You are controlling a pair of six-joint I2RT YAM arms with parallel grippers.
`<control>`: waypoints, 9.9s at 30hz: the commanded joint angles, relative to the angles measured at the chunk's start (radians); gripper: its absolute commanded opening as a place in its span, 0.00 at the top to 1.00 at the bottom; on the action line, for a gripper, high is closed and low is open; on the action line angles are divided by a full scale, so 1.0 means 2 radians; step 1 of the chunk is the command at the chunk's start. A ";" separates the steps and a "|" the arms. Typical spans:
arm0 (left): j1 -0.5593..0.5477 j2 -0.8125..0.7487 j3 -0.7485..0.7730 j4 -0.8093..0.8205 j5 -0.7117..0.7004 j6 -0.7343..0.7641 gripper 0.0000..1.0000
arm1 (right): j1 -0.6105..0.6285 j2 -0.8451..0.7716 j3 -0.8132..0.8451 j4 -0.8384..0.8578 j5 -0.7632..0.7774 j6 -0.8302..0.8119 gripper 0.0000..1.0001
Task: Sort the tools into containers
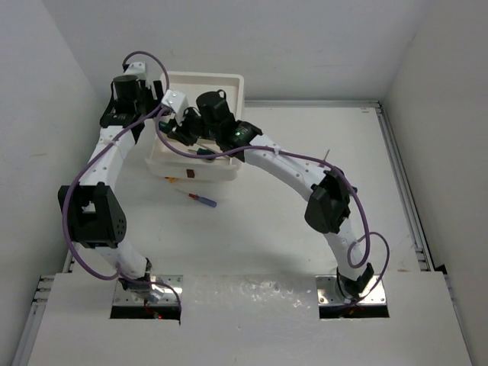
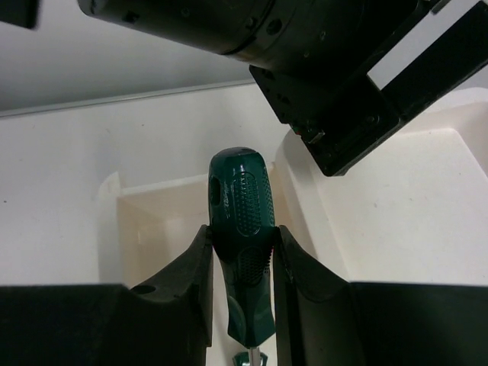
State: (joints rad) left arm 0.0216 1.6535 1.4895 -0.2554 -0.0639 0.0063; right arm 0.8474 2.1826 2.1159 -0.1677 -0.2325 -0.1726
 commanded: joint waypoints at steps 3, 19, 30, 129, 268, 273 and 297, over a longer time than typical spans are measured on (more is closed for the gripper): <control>0.001 -0.018 0.004 0.039 -0.003 -0.024 0.25 | -0.006 0.012 0.001 -0.012 0.032 0.000 0.76; 0.001 0.005 0.006 0.043 -0.019 -0.016 0.25 | -0.006 0.010 -0.032 0.006 0.083 0.004 0.37; 0.001 0.012 0.008 0.041 -0.022 -0.015 0.26 | -0.006 0.015 -0.038 0.006 0.039 0.022 0.44; 0.001 0.048 0.018 0.062 -0.031 -0.134 1.00 | -0.029 -0.050 -0.115 -0.047 0.026 0.033 0.49; 0.001 0.049 -0.011 0.086 -0.028 -0.076 1.00 | 0.063 -0.197 -0.259 0.169 0.375 0.218 0.38; 0.001 0.054 -0.012 0.086 -0.024 -0.078 1.00 | 0.089 -0.235 -0.373 0.168 0.455 0.231 0.46; 0.001 0.047 -0.015 0.086 0.022 -0.061 1.00 | 0.085 -0.087 -0.323 0.229 0.434 0.312 0.75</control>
State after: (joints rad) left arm 0.0093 1.7275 1.4643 -0.0540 -0.0425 -0.1127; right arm 1.0843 2.0022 1.4284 0.2008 0.6216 0.4183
